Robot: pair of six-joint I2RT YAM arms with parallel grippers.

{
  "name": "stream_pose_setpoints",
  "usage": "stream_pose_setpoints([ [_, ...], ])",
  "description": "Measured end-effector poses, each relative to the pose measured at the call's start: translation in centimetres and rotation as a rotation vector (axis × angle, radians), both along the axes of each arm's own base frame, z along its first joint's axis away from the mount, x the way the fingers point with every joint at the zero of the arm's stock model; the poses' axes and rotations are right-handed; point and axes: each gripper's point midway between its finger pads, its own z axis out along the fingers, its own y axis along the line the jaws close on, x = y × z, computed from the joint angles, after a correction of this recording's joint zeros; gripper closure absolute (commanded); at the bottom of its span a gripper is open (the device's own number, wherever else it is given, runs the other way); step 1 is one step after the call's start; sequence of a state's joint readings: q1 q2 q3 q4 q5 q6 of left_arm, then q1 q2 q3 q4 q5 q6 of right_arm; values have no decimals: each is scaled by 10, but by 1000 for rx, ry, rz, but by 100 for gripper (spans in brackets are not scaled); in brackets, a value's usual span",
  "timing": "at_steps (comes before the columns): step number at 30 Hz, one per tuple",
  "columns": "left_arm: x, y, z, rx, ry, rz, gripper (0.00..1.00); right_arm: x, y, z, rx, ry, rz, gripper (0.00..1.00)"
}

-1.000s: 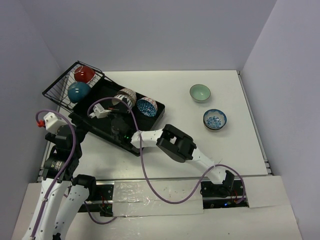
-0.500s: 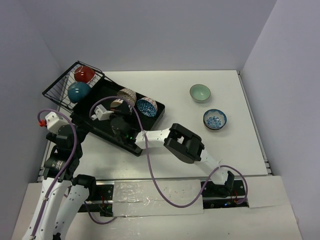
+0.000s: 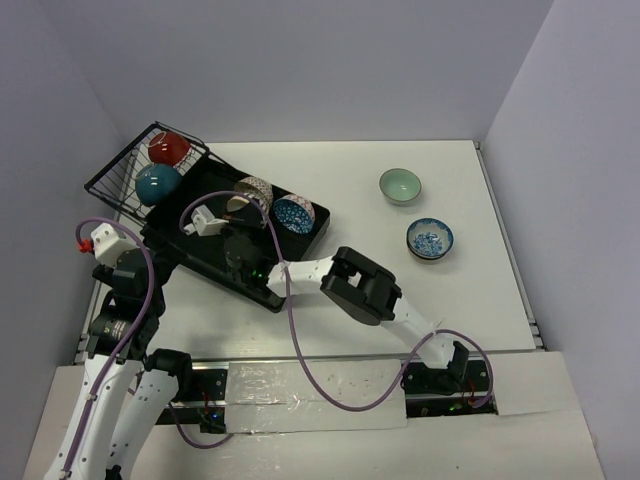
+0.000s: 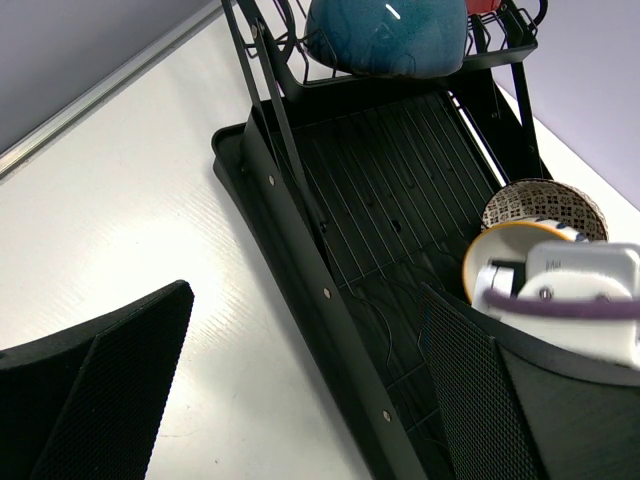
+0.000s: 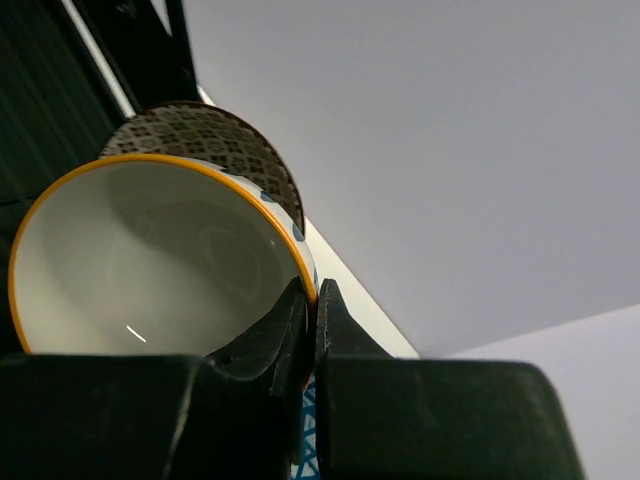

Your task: Load the bowls into the dish rack

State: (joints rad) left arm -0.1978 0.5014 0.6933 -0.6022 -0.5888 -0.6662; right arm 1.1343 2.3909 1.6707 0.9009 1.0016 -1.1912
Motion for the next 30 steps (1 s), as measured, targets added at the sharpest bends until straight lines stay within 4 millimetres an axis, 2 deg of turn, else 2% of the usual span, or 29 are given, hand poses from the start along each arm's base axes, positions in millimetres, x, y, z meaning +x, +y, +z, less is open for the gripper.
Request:
stream_pose_setpoints([
  [3,0,0,0,0,0,0,1,11,-8,-1,-13,-20,-37,100],
  [8,0,0,0,0,1,0,1,19,-11,0,-20,-43,-47,100],
  [15,0,0,0,0,0,0,1,18,-10,0,-49,-60,-44,100],
  [30,-1,0,1,0,-4,0,1,11,8,-3,-103,-61,-5,100],
])
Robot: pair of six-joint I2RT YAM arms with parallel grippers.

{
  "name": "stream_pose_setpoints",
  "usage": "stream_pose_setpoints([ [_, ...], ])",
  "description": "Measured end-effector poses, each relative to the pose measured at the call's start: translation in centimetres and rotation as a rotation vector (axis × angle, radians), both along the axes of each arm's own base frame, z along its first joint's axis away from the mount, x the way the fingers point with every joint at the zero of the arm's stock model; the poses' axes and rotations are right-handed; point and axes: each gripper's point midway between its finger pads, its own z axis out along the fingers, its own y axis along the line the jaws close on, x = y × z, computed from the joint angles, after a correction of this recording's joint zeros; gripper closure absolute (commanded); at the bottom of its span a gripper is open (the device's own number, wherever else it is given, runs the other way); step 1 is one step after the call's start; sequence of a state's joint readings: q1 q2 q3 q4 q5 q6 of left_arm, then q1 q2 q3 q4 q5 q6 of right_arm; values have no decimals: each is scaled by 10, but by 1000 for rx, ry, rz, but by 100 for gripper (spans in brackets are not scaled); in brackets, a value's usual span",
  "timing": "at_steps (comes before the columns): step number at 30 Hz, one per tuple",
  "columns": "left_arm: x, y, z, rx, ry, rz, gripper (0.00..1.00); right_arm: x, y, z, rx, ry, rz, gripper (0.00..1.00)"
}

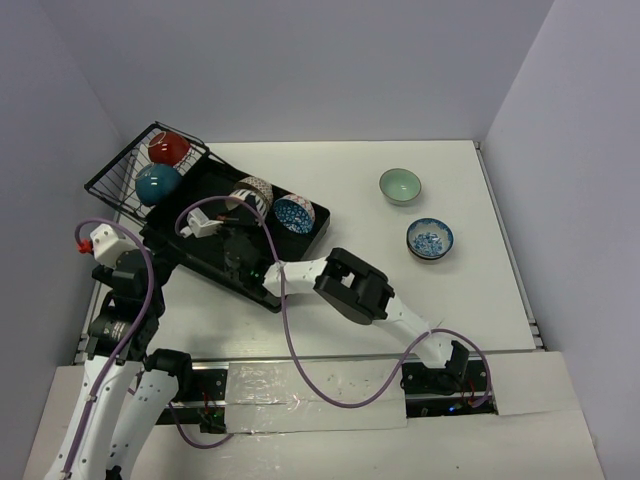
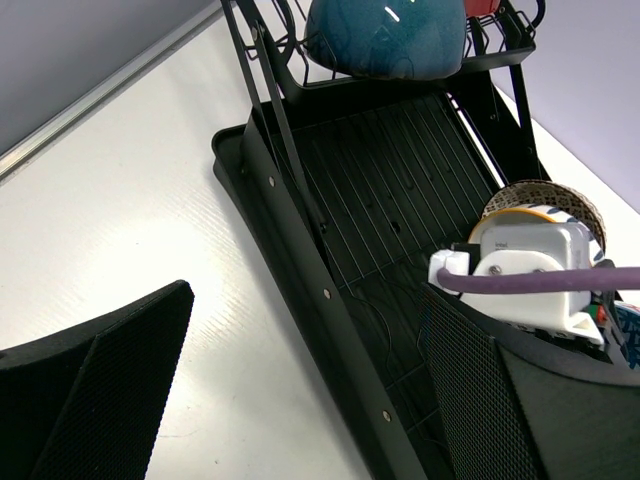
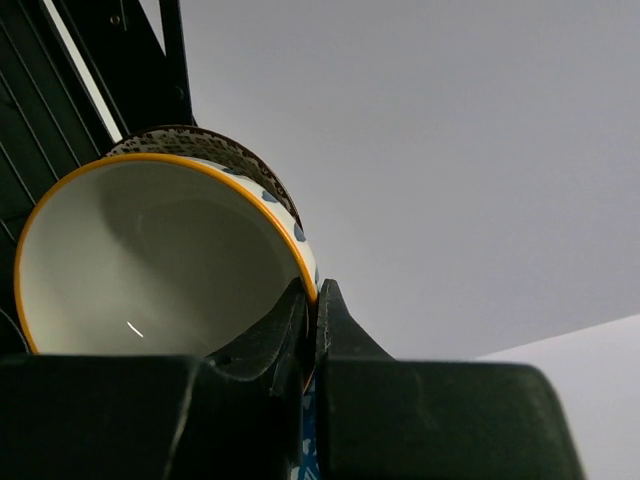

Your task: Load the bowls into the dish rack

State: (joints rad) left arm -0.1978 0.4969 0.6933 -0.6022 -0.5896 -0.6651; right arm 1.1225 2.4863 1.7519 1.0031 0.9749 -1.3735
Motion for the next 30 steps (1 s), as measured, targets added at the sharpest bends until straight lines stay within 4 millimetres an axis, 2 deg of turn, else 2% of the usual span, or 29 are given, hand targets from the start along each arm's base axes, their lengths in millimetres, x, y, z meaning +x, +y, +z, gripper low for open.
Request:
stream_pose_setpoints([
  [9,0,0,1,-1,-4,0,1,2,10,-3,-34,20,30,100],
  [14,-1,0,1,-1,-5,0,1,0,22,-10,-35,39,83,96],
  [20,-2,2,3,6,-10,3,1,-5,26,-15,-30,59,90,82],
  [24,-3,2,2,12,-5,1,1,-10,23,-22,-40,87,87,61],
  [29,-3,2,2,15,-5,2,1,-24,17,-37,-82,151,107,48],
  [30,-3,2,2,15,-7,2,1,-27,16,-38,-85,162,114,41],
])
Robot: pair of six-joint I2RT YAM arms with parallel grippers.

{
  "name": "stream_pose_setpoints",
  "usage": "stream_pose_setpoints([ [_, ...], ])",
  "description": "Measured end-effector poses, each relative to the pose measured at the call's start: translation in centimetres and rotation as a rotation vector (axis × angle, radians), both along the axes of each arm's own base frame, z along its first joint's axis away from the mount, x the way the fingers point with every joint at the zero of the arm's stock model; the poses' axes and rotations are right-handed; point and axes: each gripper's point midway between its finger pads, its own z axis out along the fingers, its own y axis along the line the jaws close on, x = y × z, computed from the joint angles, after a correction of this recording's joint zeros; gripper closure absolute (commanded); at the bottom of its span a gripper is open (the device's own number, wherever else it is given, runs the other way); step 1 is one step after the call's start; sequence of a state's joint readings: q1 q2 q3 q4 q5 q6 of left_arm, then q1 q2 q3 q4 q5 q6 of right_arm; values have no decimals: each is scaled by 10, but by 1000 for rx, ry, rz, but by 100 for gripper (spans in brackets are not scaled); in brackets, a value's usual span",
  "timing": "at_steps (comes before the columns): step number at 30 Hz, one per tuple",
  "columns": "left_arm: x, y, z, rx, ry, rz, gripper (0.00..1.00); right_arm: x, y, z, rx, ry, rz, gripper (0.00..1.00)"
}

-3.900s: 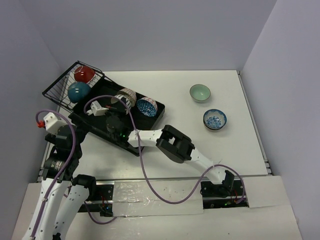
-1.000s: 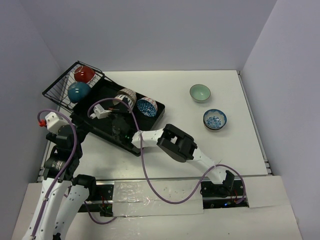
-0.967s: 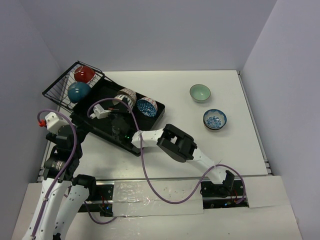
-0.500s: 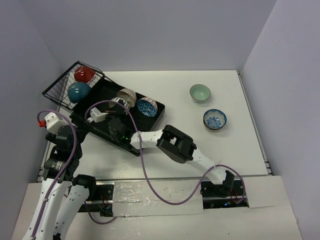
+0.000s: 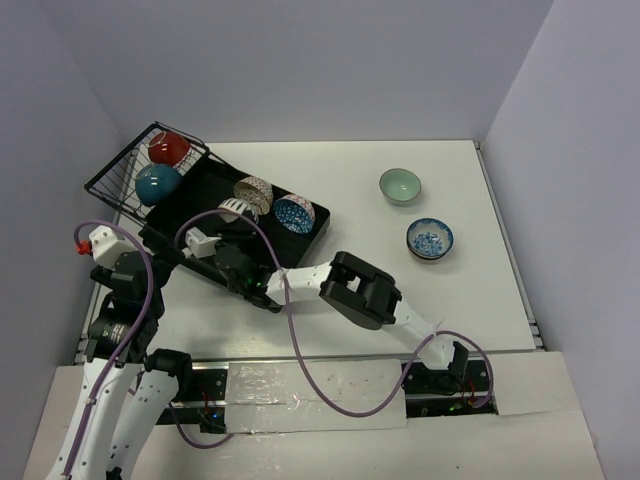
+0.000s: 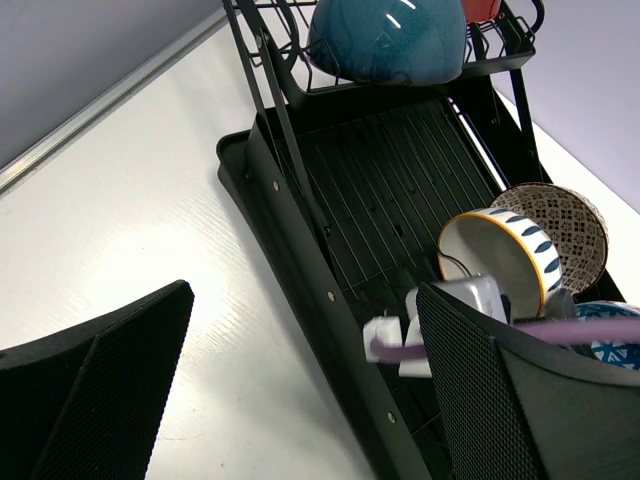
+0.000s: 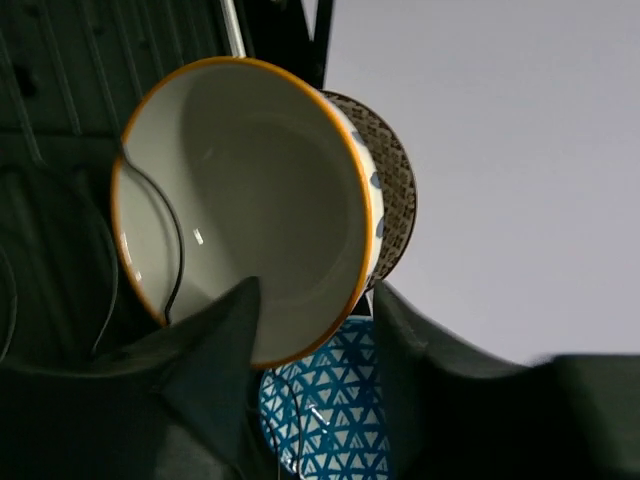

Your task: Load the bowls into the dish rack

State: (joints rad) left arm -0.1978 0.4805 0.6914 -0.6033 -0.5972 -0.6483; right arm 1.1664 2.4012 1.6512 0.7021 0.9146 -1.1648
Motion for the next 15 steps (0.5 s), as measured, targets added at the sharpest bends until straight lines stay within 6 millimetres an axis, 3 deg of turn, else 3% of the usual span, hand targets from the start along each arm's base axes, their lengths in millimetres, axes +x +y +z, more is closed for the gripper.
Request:
stream_pose_setpoints([
  [7,0,0,0,0,-1,-1,1,-13,-9,8,14,57,32,27],
  [15,1,0,-1,1,5,-1,1,-31,-24,64,215,135,79,13],
])
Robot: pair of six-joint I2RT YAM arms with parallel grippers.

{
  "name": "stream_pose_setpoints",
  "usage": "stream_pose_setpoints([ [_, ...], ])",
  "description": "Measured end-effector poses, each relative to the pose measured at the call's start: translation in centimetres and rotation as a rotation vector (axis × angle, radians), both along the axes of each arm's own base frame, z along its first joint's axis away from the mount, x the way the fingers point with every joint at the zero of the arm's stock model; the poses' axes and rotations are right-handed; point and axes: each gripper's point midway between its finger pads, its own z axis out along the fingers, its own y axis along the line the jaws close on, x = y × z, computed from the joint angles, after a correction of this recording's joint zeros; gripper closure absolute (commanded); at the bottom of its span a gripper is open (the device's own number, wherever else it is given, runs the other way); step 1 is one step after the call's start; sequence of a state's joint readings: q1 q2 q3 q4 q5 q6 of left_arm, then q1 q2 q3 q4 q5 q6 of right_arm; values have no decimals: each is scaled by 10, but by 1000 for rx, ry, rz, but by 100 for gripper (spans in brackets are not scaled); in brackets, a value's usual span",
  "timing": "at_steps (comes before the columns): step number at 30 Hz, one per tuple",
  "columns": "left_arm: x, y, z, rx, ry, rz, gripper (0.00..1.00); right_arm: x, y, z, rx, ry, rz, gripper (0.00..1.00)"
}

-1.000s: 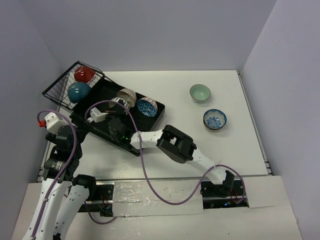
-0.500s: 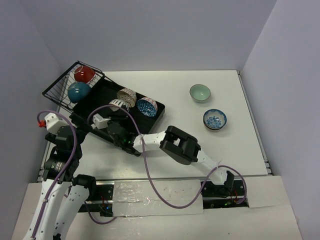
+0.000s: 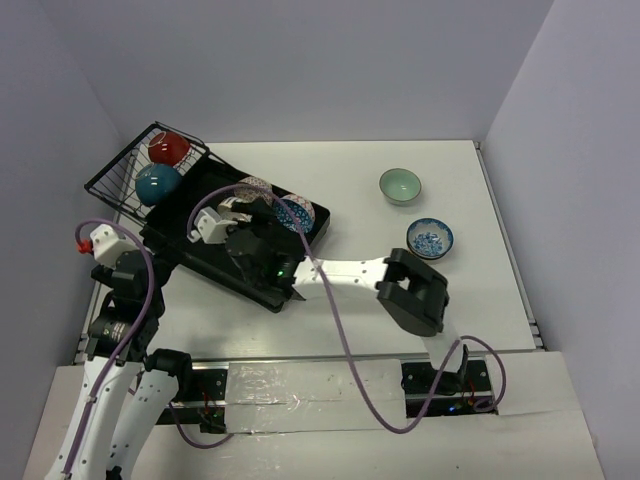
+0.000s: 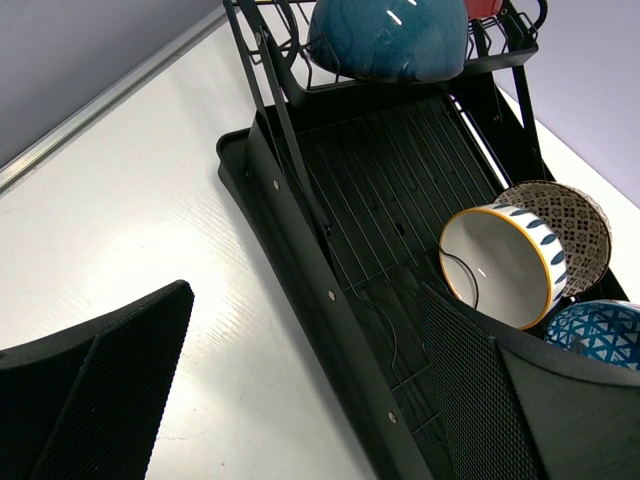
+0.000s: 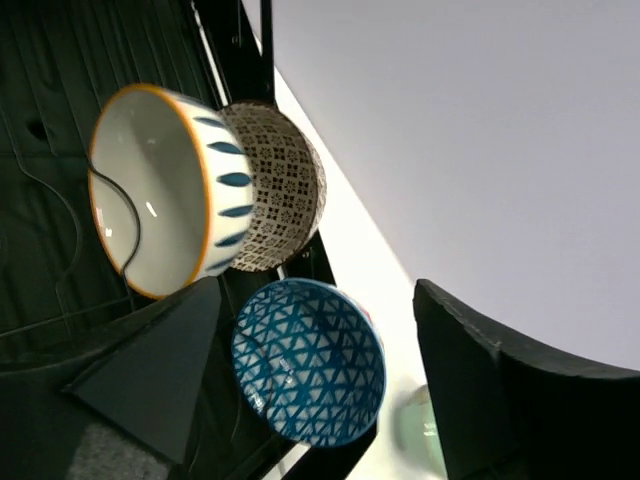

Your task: Load the bowls into the dish rack

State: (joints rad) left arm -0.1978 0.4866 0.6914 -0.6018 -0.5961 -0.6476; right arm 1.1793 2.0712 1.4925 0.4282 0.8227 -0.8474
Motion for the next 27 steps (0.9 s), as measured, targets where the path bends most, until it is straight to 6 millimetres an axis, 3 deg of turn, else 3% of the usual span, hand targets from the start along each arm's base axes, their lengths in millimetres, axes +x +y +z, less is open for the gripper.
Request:
stream_pose_setpoints([
  [4,2,-1,0,2,3,-5,1,-15,-20,35,154,66,16,8],
  [8,7,-5,-1,17,13,-34,1,-24,-53,70,341,137,2,4],
  [11,12,-8,-2,34,25,-59,1,-17,-95,83,466,190,-66,1],
  [14,16,-10,-1,46,34,-80,1,-1,-149,83,597,260,-180,0],
  [19,28,-23,6,29,18,-140,1,19,-266,60,831,332,-463,0],
  [27,52,-45,3,44,50,-246,1,-15,-425,-23,1086,423,-944,7],
])
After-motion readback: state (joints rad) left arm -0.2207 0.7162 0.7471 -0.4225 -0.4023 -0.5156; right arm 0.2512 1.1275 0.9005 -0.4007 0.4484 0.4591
